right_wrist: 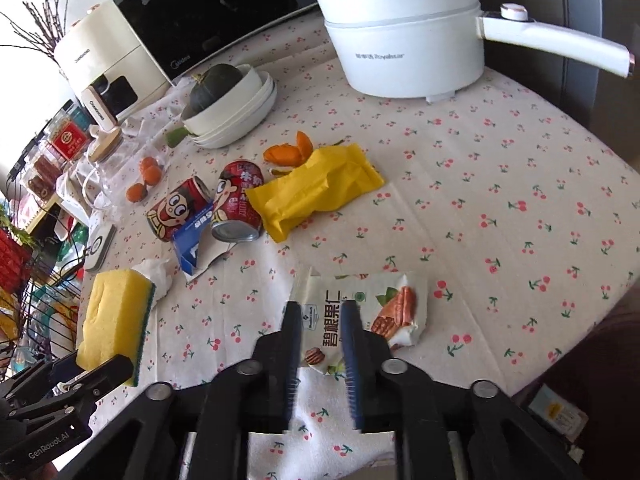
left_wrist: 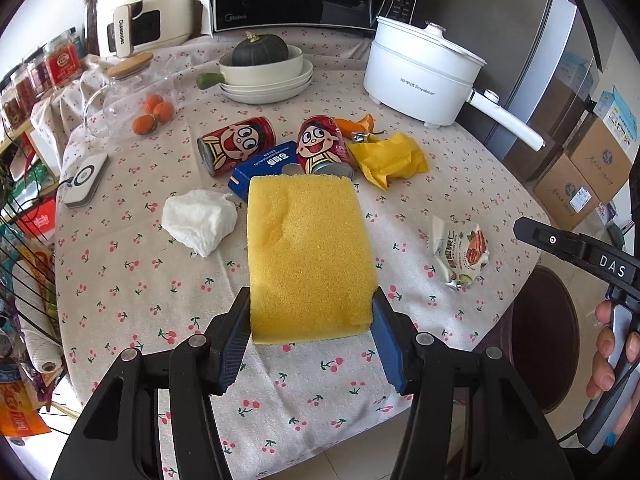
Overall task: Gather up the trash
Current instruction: 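Grasp the pecan snack bag with the right tool while the left tool holds the sponge, then carry the sponge and pecan bag over the bin and open both tools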
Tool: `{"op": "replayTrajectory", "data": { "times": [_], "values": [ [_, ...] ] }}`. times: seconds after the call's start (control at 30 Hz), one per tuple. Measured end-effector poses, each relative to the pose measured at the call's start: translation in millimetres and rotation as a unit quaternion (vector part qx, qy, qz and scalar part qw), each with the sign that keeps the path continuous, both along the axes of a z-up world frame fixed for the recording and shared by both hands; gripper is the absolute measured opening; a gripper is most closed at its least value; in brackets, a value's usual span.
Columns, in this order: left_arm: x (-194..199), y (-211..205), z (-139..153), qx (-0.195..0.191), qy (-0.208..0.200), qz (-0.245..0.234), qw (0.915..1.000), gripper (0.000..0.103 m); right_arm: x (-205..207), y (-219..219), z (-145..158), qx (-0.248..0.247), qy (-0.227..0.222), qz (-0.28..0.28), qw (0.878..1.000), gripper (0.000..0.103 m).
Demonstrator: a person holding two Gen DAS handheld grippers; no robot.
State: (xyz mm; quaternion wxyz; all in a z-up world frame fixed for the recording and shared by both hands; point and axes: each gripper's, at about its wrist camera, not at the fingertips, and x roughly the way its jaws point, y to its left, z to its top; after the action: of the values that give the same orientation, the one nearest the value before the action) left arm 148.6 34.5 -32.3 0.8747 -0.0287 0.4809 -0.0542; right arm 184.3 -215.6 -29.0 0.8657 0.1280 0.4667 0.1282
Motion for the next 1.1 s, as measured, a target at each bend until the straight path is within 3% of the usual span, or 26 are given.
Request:
{"op": "replayTrajectory", "data": {
  "times": [0.07,0.1,0.43,0.83,1.1],
  "values": [
    [0.0,-0.6,-0.1,0.000,0.000,0.001,1.0000,0.059,-0.2,0.0,-4.1,-0.015,0.006,-0.017,1.000,0.082],
    [0.2,-0.4,-0.3,-0.001,0.000,0.003,1.0000,0.059,0.8,0.9,-7.1,-0.017,0.009,-0.019,1.000,0.088],
    [2.8,16.8,-8.1,0.003,0.013,0.013,0.9998,0.059,28.5,33.8,-56.9,-0.067,0.067,-0.008,0.995,0.096],
    [5.6,18.5,-13.7,0.011,0.020,0.010,0.9997,0.059,47.6,39.3,-80.8,-0.135,0.073,-0.019,0.988,0.100],
    [5.3,15.0,-13.3,0.011,0.016,0.009,0.9998,0.059,40.9,35.3,-63.2,-0.100,0.054,-0.001,0.993,0.084]
  ]
}}
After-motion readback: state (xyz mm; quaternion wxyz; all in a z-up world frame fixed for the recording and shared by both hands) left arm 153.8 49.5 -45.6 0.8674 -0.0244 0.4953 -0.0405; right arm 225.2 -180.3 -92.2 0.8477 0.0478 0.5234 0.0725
